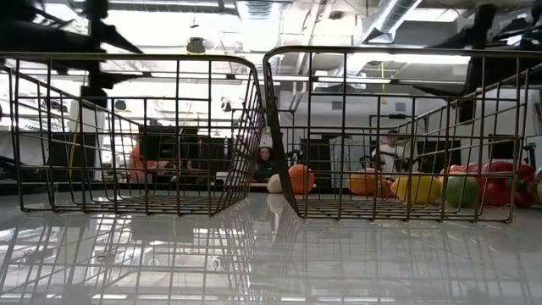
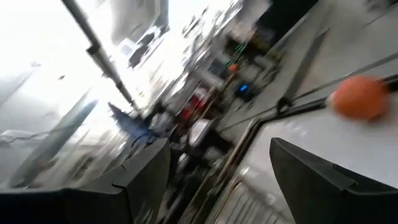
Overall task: Sort produce into baskets
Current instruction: Put the garlic into the left wire basket
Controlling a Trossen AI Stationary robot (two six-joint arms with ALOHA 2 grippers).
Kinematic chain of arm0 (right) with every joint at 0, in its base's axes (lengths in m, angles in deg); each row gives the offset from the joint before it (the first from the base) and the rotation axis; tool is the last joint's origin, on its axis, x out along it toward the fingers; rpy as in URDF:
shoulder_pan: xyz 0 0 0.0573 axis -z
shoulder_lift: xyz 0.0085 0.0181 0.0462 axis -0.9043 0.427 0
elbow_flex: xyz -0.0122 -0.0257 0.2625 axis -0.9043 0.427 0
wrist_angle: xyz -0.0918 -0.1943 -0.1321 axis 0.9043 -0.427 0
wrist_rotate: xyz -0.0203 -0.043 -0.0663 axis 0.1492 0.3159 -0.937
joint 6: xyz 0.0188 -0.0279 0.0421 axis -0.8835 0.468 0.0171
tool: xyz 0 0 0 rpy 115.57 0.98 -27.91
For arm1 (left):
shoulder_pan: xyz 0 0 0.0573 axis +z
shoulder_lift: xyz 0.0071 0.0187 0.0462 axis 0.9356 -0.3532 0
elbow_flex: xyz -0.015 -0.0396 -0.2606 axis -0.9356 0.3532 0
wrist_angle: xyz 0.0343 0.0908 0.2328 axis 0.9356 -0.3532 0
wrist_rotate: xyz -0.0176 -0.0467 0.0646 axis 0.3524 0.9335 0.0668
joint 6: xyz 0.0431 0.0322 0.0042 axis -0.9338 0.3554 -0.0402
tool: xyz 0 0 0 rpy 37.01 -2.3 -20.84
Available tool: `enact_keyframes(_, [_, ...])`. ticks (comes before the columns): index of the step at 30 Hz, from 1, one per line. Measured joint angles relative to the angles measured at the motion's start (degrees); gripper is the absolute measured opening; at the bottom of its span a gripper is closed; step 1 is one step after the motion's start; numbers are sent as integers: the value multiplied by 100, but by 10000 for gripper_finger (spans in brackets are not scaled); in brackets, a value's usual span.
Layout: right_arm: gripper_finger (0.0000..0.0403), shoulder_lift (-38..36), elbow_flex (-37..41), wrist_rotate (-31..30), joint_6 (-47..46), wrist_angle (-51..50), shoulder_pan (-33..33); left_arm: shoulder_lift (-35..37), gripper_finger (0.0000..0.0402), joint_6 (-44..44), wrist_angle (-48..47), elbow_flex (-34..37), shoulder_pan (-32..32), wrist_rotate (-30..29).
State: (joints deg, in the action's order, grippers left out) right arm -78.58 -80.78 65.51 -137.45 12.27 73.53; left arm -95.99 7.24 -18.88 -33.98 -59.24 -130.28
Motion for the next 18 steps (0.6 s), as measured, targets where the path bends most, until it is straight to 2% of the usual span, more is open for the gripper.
enact_keyframes(6, [302, 431, -618, -142, 5, -884, 444, -1856, 183, 40, -151, -754, 905, 1780])
enact_keyframes(12, [302, 1086, -1522, -73, -3, -2352, 768, -3653, 183, -917, -267, -1985, 2079, 3720])
enact_keyframes(14, [302, 1298, -1742, 80, 21, -2716, 910, -4247, 183, -1167, -574, -2475, 2441, 4238])
enact_keyframes(18, [302, 1651, -1931, 771, 287, -2917, 1229, -5418, 183, -1653, -1110, -3417, 2918, 5266])
